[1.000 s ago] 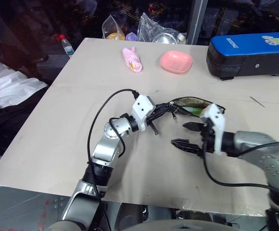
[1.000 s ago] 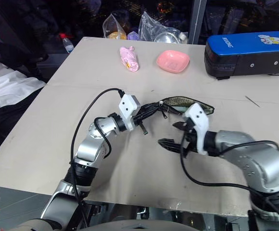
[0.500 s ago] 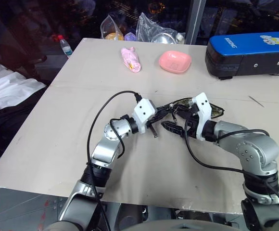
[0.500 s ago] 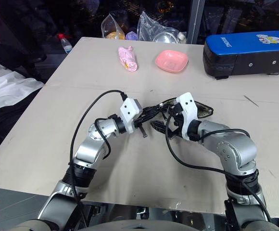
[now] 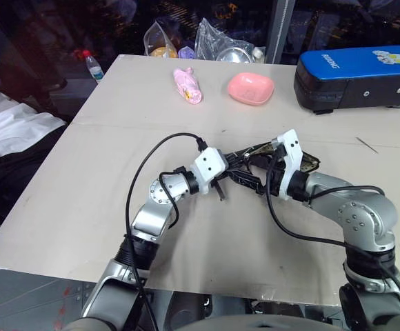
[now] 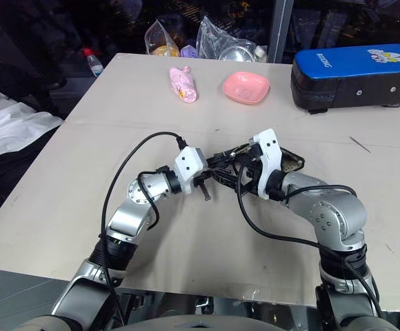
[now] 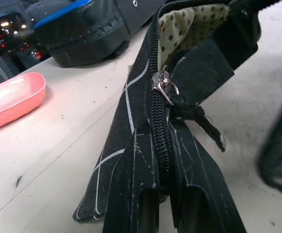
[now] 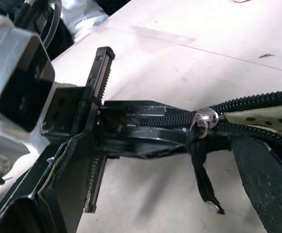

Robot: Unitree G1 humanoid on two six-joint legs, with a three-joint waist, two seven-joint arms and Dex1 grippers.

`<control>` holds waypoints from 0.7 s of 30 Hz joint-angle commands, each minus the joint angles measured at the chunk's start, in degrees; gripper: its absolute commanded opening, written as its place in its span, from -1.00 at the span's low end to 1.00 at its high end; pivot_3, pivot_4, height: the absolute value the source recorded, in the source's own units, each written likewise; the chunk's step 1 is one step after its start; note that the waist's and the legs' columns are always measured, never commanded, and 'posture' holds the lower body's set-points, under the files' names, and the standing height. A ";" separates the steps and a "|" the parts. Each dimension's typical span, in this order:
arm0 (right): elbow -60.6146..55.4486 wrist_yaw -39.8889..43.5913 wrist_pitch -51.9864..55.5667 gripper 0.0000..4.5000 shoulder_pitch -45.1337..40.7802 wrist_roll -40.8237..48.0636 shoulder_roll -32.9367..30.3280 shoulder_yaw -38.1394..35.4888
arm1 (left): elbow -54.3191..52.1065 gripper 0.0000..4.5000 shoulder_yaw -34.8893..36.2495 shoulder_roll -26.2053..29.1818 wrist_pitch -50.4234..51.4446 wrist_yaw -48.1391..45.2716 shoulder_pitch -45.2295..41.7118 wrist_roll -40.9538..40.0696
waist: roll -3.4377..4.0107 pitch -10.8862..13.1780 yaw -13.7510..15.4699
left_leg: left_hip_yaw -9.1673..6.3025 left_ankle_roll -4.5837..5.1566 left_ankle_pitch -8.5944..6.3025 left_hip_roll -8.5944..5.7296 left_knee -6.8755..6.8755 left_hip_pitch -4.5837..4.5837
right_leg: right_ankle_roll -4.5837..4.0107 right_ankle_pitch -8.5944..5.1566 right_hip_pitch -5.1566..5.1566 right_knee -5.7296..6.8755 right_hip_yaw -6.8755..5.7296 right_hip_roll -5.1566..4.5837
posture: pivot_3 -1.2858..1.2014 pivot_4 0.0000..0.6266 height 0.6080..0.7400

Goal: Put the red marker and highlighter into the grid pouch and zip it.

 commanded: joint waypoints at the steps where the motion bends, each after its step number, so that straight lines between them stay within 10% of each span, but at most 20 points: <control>1: -1.29 -0.58 -1.01 0.74 -1.10 1.00 0.07 -1.11 | -0.05 -1.00 -0.33 0.40 -0.89 -0.20 0.44 0.41 | 0.00 0.00 -0.01 | 0.00 0.00 0.00 0.00 0.00 0.00 | 0.00 0.00 0.00 0.00 0.00 0.00 | 0.03 -0.52 0.77; 11: -1.37 -1.22 -1.20 -0.97 -0.56 0.99 -0.62 -0.72 | -0.18 -1.00 -0.18 0.46 -0.92 0.22 0.57 0.43 | 0.00 0.00 -0.01 | 0.00 0.02 -0.01 0.00 -0.01 0.00 | 0.00 0.00 0.00 0.00 0.00 -0.01 | 0.03 -0.52 0.77; 21: -2.01 -1.07 -1.23 -0.97 0.50 0.16 -3.11 -0.42 | 0.27 -1.00 0.55 0.42 -1.24 1.27 0.65 0.41 | 0.00 0.00 0.00 | 0.00 0.07 -0.04 0.00 -0.02 -0.01 | 0.00 0.00 -0.01 -0.01 -0.01 -0.02 | 0.03 -0.52 0.77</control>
